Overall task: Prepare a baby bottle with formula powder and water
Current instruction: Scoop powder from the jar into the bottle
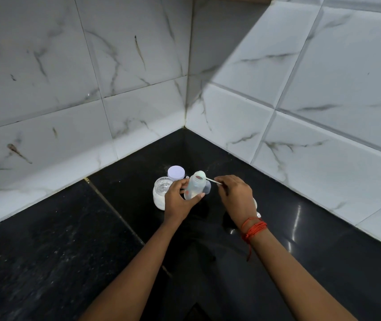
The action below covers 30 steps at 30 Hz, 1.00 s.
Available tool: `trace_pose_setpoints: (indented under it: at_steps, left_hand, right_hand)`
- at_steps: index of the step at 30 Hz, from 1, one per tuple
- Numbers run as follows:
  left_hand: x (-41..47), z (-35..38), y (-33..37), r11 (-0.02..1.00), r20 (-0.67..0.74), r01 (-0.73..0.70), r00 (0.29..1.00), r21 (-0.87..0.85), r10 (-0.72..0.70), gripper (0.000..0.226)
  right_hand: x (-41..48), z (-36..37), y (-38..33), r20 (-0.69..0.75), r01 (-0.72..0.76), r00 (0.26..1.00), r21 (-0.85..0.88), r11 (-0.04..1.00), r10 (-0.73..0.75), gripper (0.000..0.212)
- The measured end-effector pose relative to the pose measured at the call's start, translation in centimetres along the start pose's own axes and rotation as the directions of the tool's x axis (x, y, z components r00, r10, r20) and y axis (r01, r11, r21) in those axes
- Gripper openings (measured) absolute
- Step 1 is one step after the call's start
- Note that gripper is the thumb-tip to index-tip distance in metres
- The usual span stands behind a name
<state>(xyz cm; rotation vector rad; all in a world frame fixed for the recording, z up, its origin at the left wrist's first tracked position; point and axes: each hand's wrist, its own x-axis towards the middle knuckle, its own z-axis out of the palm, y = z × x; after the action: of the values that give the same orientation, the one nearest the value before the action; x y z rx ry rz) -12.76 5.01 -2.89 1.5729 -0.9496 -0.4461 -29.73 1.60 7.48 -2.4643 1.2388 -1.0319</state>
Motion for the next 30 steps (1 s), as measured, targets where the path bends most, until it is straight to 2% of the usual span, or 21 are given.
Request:
trace_pose_setpoints:
  at_steps: [3,7,13,15,18,23,27,30]
  left_hand:
    - [-0.2,-0.2,0.1,1.000,0.005,-0.011,1.000,0.006,0.011,0.054]
    - [-0.1,-0.2,0.2,1.000,0.010,-0.005,1.000,0.014,0.005,0.057]
    - [0.1,0.0,0.1,1.000,0.001,-0.004,1.000,0.014,0.004,0.056]
    - [0.2,0.1,0.0,1.000,-0.003,0.003,1.000,0.010,-0.003,0.056]
    - [0.3,0.2,-0.2,1.000,-0.002,0.014,1.000,0.000,-0.014,0.057]
    - [0.4,-0.1,0.0,1.000,-0.011,0.011,1.000,-0.001,-0.011,0.055]
    - [0.5,-0.2,0.0,1.000,-0.014,0.010,1.000,-0.001,-0.010,0.056]
    - [0.5,-0.2,0.3,1.000,-0.010,-0.001,1.000,0.003,0.001,0.057]
  right_hand:
    - [0.5,-0.4,0.2,0.052,-0.023,0.998,-0.039,0.999,0.025,0.015]
    - [1.0,-0.7,0.1,0.173,-0.015,0.984,-0.172,0.985,0.045,0.014]
    - [1.1,-1.2,0.1,-0.019,0.034,0.999,-0.123,0.992,-0.037,0.006]
    - [1.0,-0.8,0.2,0.013,0.056,0.998,-0.146,0.988,-0.055,0.005]
    - [0.6,0.0,0.5,0.158,0.057,0.987,-0.173,0.983,-0.029,0.014]
    - [0.8,-0.4,0.3,0.023,0.018,1.000,-0.117,0.993,-0.015,0.005]
    - [1.2,-0.3,0.4,0.164,0.036,0.986,-0.137,0.990,-0.013,0.010]
    - [1.3,-0.5,0.5,0.082,0.047,0.996,-0.090,0.995,-0.040,0.010]
